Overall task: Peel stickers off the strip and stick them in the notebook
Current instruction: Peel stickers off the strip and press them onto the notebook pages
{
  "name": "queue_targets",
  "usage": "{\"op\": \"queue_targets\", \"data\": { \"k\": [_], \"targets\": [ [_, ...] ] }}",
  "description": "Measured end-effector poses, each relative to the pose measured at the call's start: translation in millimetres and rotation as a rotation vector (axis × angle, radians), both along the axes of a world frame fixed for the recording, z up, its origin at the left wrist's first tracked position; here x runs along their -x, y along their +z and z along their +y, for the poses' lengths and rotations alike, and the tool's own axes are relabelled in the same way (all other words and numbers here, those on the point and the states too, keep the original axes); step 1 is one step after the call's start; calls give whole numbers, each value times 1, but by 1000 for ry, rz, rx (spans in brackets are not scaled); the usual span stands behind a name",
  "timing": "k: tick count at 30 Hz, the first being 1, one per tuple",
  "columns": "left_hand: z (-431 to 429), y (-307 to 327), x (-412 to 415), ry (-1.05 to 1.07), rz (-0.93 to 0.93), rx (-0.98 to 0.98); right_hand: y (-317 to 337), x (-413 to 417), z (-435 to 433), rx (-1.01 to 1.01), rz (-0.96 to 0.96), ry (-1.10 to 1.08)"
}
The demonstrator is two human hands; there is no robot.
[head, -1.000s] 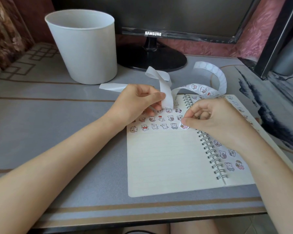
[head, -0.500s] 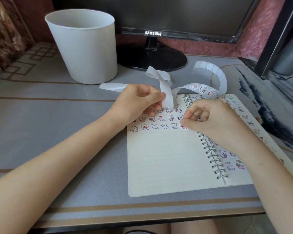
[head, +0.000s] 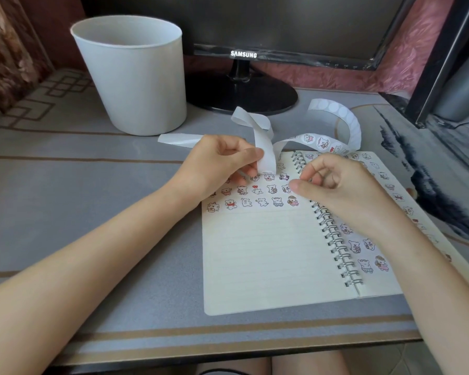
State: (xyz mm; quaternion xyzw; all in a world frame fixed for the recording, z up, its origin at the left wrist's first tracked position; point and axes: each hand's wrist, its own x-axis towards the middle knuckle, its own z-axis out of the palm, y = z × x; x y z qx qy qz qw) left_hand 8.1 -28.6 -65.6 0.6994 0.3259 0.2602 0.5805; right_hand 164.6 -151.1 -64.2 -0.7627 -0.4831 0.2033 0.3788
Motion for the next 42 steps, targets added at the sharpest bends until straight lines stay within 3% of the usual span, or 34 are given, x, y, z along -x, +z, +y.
{"op": "queue_targets", "data": {
  "k": [5, 19, 31, 42],
  "targets": [
    [-1, 1, 0, 1, 1, -4, -2, 0, 1, 21, -72, -7],
    [1, 0, 1, 10, -4, -7, 2, -4, -1, 50, -12, 55],
    [8, 3, 2, 46, -127, -14, 26, 21, 31, -244, -81, 91],
    [10, 4, 4, 77, -274, -14, 15, 23, 44, -343, -38, 109]
  ]
}}
